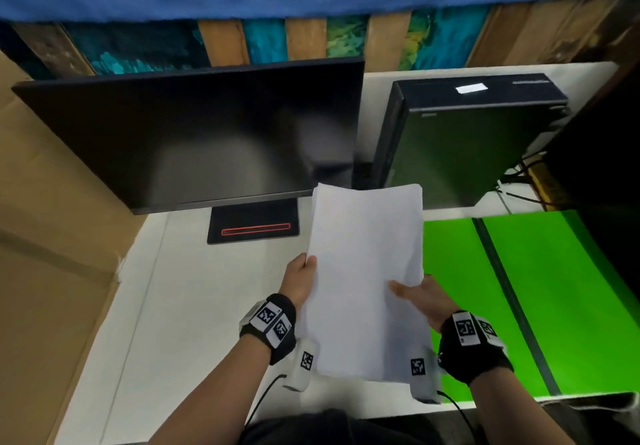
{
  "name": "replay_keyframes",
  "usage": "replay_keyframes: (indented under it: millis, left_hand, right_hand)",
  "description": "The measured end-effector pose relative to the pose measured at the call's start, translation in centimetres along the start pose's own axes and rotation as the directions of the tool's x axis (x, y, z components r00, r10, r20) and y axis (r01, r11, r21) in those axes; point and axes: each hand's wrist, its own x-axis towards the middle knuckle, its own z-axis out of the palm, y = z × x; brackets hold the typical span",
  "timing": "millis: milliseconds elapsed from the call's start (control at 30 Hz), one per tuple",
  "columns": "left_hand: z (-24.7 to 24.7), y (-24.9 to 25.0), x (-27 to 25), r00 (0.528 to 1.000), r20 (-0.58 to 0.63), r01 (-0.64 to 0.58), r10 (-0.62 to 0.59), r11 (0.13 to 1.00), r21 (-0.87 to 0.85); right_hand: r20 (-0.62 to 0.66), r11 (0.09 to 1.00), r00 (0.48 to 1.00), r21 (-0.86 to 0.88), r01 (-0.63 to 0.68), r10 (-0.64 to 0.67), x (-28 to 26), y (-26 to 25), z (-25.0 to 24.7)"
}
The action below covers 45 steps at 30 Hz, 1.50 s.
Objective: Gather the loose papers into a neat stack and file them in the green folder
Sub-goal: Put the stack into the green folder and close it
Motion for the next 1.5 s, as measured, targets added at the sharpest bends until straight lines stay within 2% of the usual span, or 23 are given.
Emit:
replay_keyframes:
  millis: [67, 167, 300, 467, 667, 800, 900, 1067, 1233, 1333, 1500]
  left_hand:
    - [3.0, -0.2, 0.2, 0.996, 0.06, 0.065, -0.067, 0.997, 0.039]
    - [6.9, -1.0, 0.5, 0.97, 0.117, 0.216, -0.212, 0.976, -0.026]
    - [10.7, -2.4, 0.7, 0.905, 0.185, 0.393, -0.382, 0.919, -0.025]
    - [13.2, -3.3, 1.1, 0.851, 0.213, 0.504, -0.481, 0.861, -0.067]
    - [16.2, -3.2, 1.2, 0.879, 0.176, 0.442, -0.443, 0.896, 0.044]
    - [17.5, -4.5, 1.8, 0.912, 0.142, 0.369, -0.385, 0.921, 0.125]
    - [17.4, -4.6, 1.7, 0.943, 0.056, 0.317, -0.327, 0.939, 0.136]
    - [13.7, -1.7, 0.5, 0.97, -0.091, 0.226, -0.224, 0.974, 0.005]
    - [7.7, -0.2, -0.7, 0.965, -0.232, 0.145, -0.123, 0.986, 0.081]
    - [6.1, 1.9, -1.9, 0.959, -0.272, 0.13, -0.085, 0.98, 0.154]
    - [6.3, 4.4, -3.4, 0.966, -0.258, 0.081, -0.027, 0.976, 0.201]
  right_hand:
    - [-0.113, 0.994, 0.993, -0.101, -0.039, 0.027, 1.2, 0.4, -3.3]
    - [-0.246, 0.976, 0.968, -0.196, -0.099, 0.049, 2.4, 0.8, -9.2]
    - [-0.416, 0.929, 0.907, -0.309, -0.205, 0.063, 3.7, 1.9, -17.2]
    - [-0.483, 0.852, 0.861, -0.373, -0.368, 0.161, 4.2, 3.8, -22.8]
    - [-0.476, 0.835, 0.853, -0.364, -0.412, 0.213, 5.5, 5.8, -23.3]
    - [-0.44, 0.832, 0.877, -0.4, -0.385, 0.194, 6.0, 6.0, -22.7]
    - [-0.367, 0.852, 0.911, -0.4, -0.337, 0.187, 5.8, 6.0, -21.3]
    - [-0.221, 0.937, 0.969, -0.302, -0.176, 0.111, 5.9, 5.3, -19.3]
    - [-0.204, 0.957, 0.978, -0.269, -0.105, 0.05, 6.0, 2.2, -21.4]
    - [-0.243, 0.937, 0.969, -0.324, -0.13, 0.05, 6.8, 1.7, -22.2]
    - [-0.273, 0.895, 0.957, -0.397, -0.203, 0.097, 8.3, 2.7, -21.3]
